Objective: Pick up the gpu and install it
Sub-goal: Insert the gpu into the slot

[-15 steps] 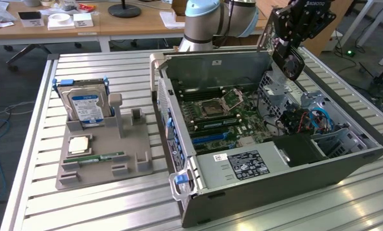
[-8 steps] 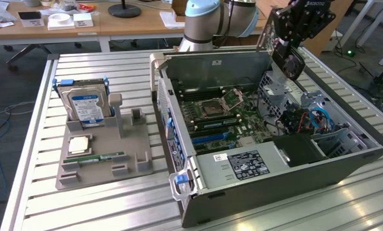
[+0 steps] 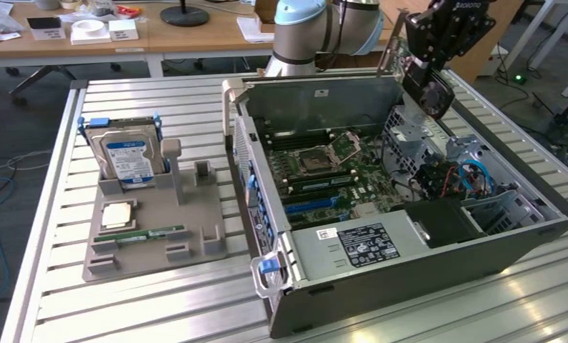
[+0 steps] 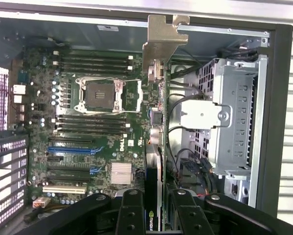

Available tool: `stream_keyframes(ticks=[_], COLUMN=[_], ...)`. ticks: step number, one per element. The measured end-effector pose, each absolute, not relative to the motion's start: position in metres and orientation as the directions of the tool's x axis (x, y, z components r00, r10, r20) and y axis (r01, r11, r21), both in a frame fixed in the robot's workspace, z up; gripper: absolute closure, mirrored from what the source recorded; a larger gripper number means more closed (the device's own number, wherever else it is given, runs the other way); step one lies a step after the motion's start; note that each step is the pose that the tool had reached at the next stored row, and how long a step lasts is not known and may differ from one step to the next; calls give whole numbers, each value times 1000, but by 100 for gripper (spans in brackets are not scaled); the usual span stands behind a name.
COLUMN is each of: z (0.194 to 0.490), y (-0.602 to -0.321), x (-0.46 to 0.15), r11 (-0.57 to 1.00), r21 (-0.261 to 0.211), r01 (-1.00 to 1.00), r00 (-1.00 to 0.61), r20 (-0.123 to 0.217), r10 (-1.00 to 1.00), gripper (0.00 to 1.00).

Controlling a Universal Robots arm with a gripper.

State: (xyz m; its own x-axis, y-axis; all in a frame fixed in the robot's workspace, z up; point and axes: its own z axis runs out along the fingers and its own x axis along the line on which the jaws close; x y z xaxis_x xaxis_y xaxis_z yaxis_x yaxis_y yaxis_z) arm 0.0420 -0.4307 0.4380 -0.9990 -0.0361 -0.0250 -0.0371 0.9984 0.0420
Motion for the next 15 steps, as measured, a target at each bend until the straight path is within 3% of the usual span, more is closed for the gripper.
stream_keyframes(ticks=[15], z=[438], y=[-431], x=[42], r11=[979], r21=[42], r01=[-201], r00=[-979], r20=[-25], r10=[-201], gripper=[74])
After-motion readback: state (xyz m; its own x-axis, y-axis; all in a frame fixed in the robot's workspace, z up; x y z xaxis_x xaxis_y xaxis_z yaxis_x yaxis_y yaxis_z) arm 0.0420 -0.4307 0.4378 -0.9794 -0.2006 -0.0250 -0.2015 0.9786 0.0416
